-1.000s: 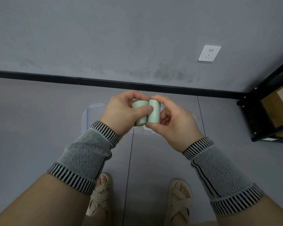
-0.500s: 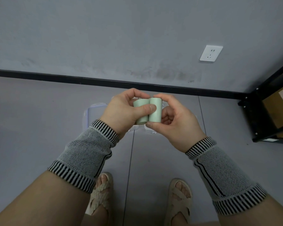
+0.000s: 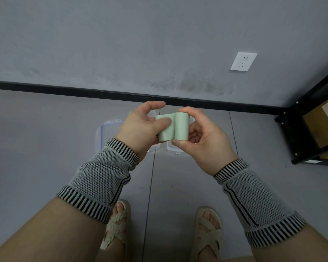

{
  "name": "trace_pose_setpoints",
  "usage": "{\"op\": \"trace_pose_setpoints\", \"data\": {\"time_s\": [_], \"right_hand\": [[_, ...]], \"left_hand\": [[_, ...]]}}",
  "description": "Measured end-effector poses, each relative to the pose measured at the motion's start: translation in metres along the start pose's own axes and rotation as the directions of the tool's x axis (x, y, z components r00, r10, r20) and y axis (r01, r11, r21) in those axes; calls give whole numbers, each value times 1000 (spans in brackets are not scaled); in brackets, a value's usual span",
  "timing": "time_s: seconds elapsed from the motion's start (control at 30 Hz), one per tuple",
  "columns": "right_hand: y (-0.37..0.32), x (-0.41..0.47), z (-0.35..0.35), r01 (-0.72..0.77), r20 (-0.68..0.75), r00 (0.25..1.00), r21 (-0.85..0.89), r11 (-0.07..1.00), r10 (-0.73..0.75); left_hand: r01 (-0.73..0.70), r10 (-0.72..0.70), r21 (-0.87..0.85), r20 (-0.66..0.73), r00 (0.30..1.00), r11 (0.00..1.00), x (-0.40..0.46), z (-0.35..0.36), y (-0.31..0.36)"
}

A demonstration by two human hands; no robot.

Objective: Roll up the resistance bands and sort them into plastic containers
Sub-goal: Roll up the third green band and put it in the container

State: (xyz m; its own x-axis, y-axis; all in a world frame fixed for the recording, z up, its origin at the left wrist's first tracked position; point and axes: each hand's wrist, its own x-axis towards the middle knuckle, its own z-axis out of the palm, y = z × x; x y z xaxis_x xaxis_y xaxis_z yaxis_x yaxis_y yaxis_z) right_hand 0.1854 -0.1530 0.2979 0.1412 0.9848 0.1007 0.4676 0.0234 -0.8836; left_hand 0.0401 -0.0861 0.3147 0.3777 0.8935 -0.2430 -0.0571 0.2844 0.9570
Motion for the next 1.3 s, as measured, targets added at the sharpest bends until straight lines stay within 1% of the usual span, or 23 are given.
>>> {"op": "trace_pose_setpoints", "data": {"time_s": [0.07, 0.17, 0.2, 0.27, 0.37, 0.43, 0.5, 0.6, 0.63, 0.7, 0.77, 0.83, 0.9, 0.93, 1.0, 1.07, 1.17, 1.2, 1.23, 1.3], "right_hand": [[-2, 1, -1, -34, 40, 999, 113, 993, 29], [-8, 0, -10, -116, 171, 983, 340, 933, 60], [-10, 0, -13, -145, 213, 975, 386, 911, 65], [-12, -1, -16, -183, 263, 962, 419, 889, 74], [-9, 1, -11, -162, 246, 966, 324, 932, 82], [-6, 2, -6, -125, 178, 981, 237, 963, 83], [-4, 2, -4, -85, 94, 993, 167, 982, 70], [-3, 1, -2, -54, -18, 998, 69, 996, 55], [-3, 1, -2, -52, -40, 998, 39, 998, 54], [-2, 1, -2, -56, -58, 997, -5, 998, 55], [-1, 1, -2, -63, -65, 996, -16, 998, 62], [0, 0, -3, -70, -58, 996, -6, 998, 70], [-2, 1, -4, -87, -25, 996, 36, 996, 88], [-3, 1, -6, -101, 0, 995, 87, 991, 102], [-3, 2, -12, -139, 59, 990, 282, 949, 127], [-2, 2, -18, -175, 147, 982, 487, 856, 117], [1, 2, -21, -230, 262, 963, 665, 710, 67], [2, 3, -21, -240, 272, 960, 679, 694, 66], [2, 3, -21, -234, 261, 962, 656, 718, 76], [1, 4, -22, -194, 198, 975, 510, 838, 106]], "left_hand": [[-10, 10, 43, 7, 1000, 999, 1, -5, 1], [-11, 8, 63, 47, 999, 998, 0, -13, 3], [-7, 3, 60, 66, 998, 998, 0, -15, 4], [-3, -3, 60, 98, 995, 998, -1, -18, 5], [-15, 10, 65, 84, 996, 998, -3, -17, 6], [-17, 15, 56, 23, 1000, 998, -3, -11, 3], [6, -7, -4, -45, 999, 1000, -3, -3, -1], [42, -50, -89, -88, 995, 995, -2, 9, -3], [47, -55, -82, -95, 994, 995, -1, 11, -3], [49, -48, 3, -125, 991, 999, 1, 14, -5], [50, -38, 79, -149, 988, 996, 2, 15, -6], [66, -52, 89, -147, 988, 994, 2, 13, -6], [93, -83, 74, -126, 989, 993, 1, 9, -4], [103, -96, 61, -111, 989, 993, 1, 6, -2], [119, -118, 20, -67, 991, 993, 0, 0, 1], [132, -132, -19, -11, 991, 991, -2, -4, 3], [130, -128, -56, 42, 991, 990, -3, -6, 5], [123, -121, -58, 48, 992, 991, -3, -6, 6], [113, -110, -53, 49, 993, 992, -3, -6, 7], [89, -88, -14, 39, 995, 996, -4, -7, 8]]}}
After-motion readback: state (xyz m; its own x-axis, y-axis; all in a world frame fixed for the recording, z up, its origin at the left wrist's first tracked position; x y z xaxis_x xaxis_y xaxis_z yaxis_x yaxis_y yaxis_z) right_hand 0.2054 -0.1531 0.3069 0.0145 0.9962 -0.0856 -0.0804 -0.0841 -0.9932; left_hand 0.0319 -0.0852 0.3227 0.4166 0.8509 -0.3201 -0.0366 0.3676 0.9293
